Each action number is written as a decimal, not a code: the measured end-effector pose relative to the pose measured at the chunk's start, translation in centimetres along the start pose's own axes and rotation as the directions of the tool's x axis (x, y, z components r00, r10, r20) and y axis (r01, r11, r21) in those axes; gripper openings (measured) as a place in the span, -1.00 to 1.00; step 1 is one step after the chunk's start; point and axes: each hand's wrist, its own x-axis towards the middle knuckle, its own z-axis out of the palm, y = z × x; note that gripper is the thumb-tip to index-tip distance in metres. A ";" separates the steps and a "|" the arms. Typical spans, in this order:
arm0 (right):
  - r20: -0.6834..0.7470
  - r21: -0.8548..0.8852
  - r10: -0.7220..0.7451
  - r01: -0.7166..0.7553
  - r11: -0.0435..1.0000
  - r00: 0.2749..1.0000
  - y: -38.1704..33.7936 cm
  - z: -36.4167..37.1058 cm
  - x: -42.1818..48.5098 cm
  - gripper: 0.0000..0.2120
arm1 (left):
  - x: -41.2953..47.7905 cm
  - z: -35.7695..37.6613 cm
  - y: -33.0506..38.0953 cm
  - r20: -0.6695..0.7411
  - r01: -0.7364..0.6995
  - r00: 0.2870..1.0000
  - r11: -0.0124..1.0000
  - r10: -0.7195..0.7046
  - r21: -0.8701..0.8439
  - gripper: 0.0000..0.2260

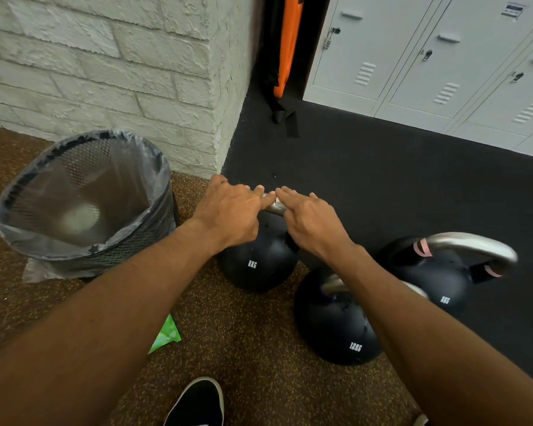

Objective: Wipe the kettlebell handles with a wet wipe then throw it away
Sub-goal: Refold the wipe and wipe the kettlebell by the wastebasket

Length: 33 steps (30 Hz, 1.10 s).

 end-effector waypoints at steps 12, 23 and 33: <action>-0.081 0.164 0.149 -0.134 0.977 0.986 0.2 2.3 -4.9 -0.48 | -0.3 -0.1 -0.3 -0.030 0.011 0.999 0.997 -0.013 -0.073 -0.45; -0.062 0.092 0.030 -0.024 0.995 0.998 -2.2 -0.1 0.0 -0.58 | -0.2 0.1 -2.3 0.037 0.174 0.980 0.767 -0.193 -0.617 -0.36; -0.139 0.016 0.070 -0.069 0.997 0.988 -0.8 -0.4 -0.1 -0.64 | -0.1 0.8 -1.0 -0.170 0.122 0.954 0.839 -0.246 -0.531 -0.42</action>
